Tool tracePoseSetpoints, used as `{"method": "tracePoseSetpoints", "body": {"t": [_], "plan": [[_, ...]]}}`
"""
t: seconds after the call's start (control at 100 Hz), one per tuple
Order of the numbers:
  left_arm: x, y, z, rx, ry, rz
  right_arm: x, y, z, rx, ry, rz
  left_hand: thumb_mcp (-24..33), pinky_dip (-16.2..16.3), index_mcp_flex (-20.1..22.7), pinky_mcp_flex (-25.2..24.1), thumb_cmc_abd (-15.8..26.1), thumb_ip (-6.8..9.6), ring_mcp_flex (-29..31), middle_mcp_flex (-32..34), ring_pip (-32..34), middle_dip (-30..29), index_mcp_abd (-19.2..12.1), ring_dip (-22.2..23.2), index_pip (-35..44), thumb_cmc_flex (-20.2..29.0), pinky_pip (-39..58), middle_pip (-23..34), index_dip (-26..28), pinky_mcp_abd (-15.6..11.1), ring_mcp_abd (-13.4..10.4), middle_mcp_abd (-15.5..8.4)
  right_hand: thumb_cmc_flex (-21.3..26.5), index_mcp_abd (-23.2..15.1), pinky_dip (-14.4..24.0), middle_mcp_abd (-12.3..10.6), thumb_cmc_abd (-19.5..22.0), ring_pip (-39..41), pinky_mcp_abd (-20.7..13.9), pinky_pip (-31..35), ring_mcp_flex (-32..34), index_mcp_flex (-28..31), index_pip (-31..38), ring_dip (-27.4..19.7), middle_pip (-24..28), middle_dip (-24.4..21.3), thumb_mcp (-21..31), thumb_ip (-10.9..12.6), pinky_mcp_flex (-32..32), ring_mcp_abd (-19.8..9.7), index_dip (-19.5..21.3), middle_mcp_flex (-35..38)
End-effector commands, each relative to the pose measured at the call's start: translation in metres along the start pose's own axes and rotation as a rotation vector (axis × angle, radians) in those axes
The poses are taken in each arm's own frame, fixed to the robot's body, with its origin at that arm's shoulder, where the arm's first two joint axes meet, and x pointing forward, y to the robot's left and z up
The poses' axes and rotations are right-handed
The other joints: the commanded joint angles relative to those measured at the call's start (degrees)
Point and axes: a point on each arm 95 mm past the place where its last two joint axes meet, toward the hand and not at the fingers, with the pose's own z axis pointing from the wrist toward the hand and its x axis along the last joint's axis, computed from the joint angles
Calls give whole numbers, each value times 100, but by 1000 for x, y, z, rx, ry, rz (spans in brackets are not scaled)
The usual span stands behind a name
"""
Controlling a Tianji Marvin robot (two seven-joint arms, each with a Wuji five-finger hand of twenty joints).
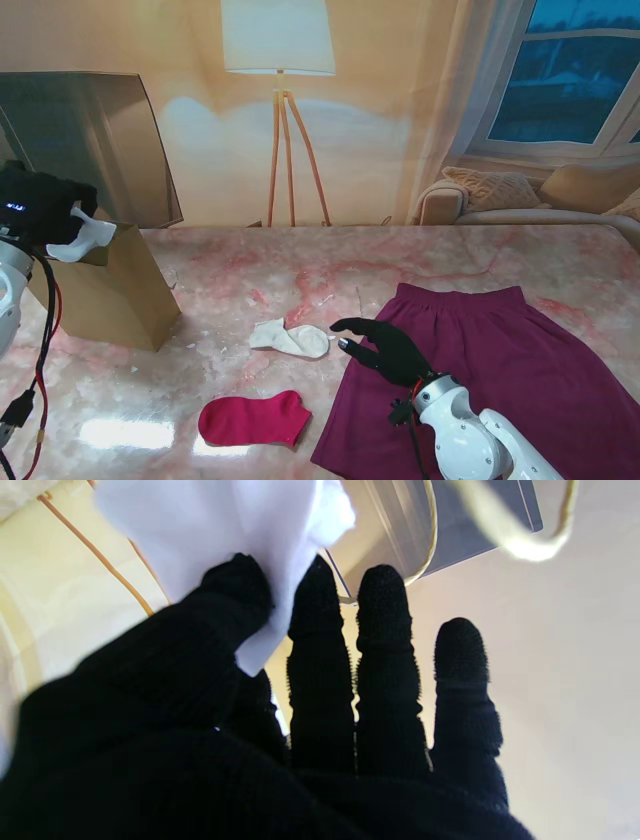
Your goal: Fold the socks and the shorts into the kraft paper bag
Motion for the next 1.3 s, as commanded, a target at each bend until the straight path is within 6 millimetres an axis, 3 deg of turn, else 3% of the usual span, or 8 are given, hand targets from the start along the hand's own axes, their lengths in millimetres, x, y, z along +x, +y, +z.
{"method": "tracePoseSetpoints", "body": {"t": [0.0,0.21,0.45,0.88,1.14,1.26,1.29], "plan": [[1,1,1,-7,22,33,1,-3,-1,4,2,6,81,102,50,19,80,-132,8,97,-100,25,-222,48,129,64,9,-100,-38,22,-129,-155,151,-185,209,-25,75,85,-53,141,126,27,72,136,64,68,-113,-237,47,43,46,7],[3,-1,3,9,2,9,0,-4,0,6,1,8,100,102,38,-26,72,-122,1,92,-104,23,-189,46,181,88,-6,-98,-88,58,-68,-125,155,-188,209,-25,79,96,-50,141,149,25,75,155,60,67,-117,-236,48,55,47,-1],[-3,-1,4,-11,34,98,0,-5,0,6,3,14,78,98,52,-24,58,-148,-15,94,-109,-3,-240,44,191,65,-20,-115,-149,50,-82,-177,153,-194,212,-20,79,106,-49,145,166,20,73,176,62,68,-114,-236,48,57,46,0],[-8,17,10,-78,77,167,-1,-6,1,7,6,17,19,99,123,3,0,-190,36,136,-142,-105,-201,21,235,57,2,-161,-434,58,-194,-206,153,-197,223,-25,76,136,-41,155,220,16,74,221,65,69,-111,-235,49,83,46,1],[-5,25,14,-119,110,167,-1,-6,1,9,4,16,-46,82,149,-112,-26,-239,-105,145,-178,-206,-211,43,274,60,-71,-219,-625,117,-52,-271,156,-192,230,-25,80,155,-34,161,258,15,72,251,69,71,-115,-235,62,94,46,3],[-4,26,13,-148,124,171,-1,-6,2,8,5,15,-165,62,42,-284,-196,-319,-335,28,-319,-275,-37,34,183,-36,-224,-313,-768,158,-22,-281,154,-184,242,-21,79,157,-25,177,265,23,78,261,66,70,-116,-235,65,100,48,3],[-5,26,13,-155,127,176,-1,-6,2,9,5,15,-202,58,-51,-329,-234,-342,-397,-82,-446,-321,41,2,89,-87,-311,-387,-800,151,-125,-288,152,-195,244,-26,81,156,-27,179,263,12,73,263,67,70,-116,-235,63,99,46,3]]}}
